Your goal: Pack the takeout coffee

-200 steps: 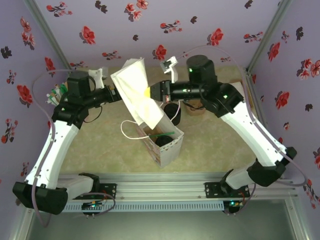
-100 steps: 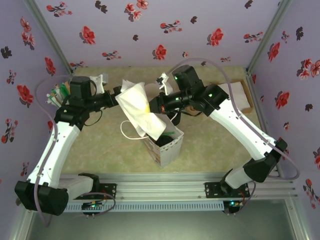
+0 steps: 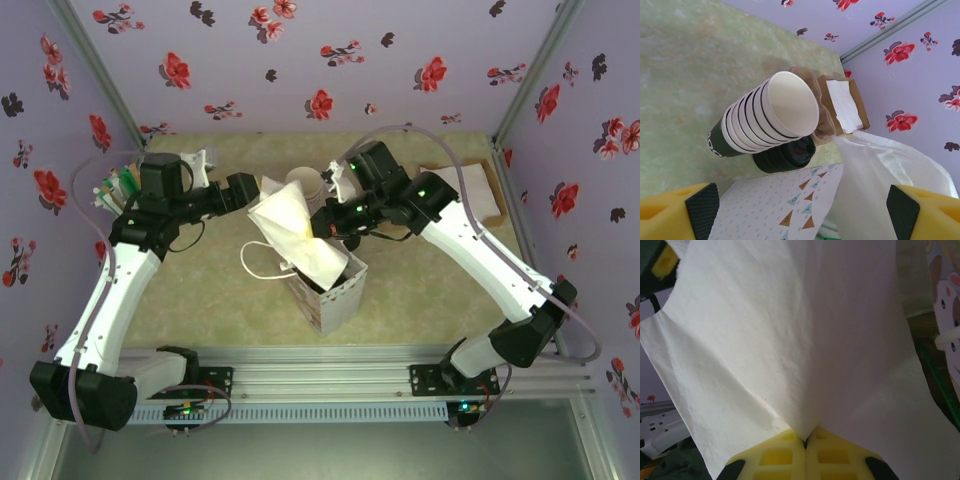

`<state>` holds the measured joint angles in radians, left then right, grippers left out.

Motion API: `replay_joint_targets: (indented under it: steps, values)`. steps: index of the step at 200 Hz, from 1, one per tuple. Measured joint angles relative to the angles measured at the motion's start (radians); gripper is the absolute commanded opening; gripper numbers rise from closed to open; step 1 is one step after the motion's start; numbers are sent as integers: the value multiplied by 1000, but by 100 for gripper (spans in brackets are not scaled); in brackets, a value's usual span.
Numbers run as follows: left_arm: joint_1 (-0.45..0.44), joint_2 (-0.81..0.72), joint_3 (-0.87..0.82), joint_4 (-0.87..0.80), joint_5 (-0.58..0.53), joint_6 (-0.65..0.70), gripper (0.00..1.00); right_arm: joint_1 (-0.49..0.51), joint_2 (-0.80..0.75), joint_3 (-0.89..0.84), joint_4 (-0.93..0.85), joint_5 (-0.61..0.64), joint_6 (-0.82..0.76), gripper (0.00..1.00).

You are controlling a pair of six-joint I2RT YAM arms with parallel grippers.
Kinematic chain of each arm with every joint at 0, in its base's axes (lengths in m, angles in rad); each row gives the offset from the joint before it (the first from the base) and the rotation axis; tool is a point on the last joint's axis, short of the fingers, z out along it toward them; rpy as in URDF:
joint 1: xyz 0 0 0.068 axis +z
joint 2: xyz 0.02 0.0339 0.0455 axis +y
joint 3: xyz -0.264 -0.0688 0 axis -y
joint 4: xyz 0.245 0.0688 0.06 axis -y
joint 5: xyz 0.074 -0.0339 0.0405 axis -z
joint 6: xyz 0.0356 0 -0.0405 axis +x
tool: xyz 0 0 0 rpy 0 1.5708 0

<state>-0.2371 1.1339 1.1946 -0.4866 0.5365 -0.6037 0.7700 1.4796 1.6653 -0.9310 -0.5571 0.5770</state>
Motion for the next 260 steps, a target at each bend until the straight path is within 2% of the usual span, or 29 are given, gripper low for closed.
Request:
replay_joint_targets:
  steps: [65,105,217,260]
  values:
    - [0,13,0,0,7,0,90,9,0,4,-101,105,-46,0]
    - [0,16,0,0,7,0,90,59,34,43,-166,205,-74,0]
    - [0,33,0,1,8,1,90,251,266,262,-324,514,-101,0]
    - [0,40,0,2,15,1,90,280,343,282,-378,599,-107,0]
